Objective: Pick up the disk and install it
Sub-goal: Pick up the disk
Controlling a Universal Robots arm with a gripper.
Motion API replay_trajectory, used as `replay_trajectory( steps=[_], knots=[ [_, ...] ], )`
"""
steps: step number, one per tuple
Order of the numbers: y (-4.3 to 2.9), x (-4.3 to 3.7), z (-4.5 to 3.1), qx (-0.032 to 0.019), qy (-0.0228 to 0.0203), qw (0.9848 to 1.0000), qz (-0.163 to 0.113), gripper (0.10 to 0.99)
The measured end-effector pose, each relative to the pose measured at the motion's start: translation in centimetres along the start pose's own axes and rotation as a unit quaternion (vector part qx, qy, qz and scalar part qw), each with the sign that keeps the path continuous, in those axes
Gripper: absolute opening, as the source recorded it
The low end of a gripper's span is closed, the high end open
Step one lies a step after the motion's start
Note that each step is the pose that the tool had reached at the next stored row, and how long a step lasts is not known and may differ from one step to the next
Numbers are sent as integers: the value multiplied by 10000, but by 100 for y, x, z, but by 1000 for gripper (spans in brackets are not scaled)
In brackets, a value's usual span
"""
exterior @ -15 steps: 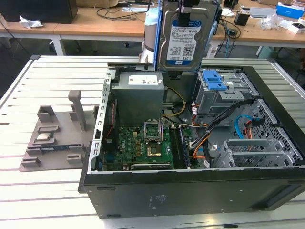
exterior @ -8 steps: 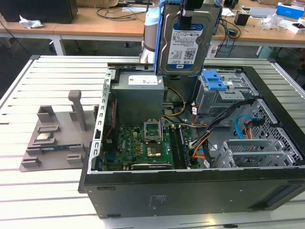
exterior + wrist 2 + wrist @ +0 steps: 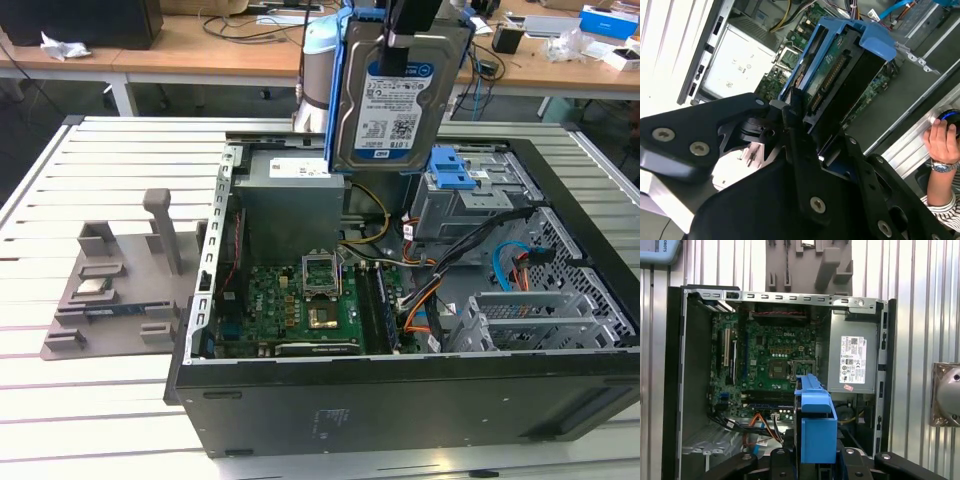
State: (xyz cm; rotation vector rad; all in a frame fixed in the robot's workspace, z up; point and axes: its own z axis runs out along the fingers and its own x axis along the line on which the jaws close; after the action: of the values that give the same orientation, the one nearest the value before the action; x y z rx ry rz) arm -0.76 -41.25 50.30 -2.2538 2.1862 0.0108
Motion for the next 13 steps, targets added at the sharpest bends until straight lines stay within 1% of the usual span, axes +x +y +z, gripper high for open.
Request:
replay_trajectory(
  steps=[2,5,7,9,10,11,13],
  knots=[
    [2,56,2,0,0,10000,0,365],
    [5,176,4,0,0,10000,0,365],
    [7,237,6,0,0,10000,-1,365],
    [9,280,6,0,0,10000,0,365],
    [9,307,7,0,0,10000,0,365],
    [11,350,8,0,0,10000,0,365],
    [12,394,9,0,0,10000,0,365]
  ],
)
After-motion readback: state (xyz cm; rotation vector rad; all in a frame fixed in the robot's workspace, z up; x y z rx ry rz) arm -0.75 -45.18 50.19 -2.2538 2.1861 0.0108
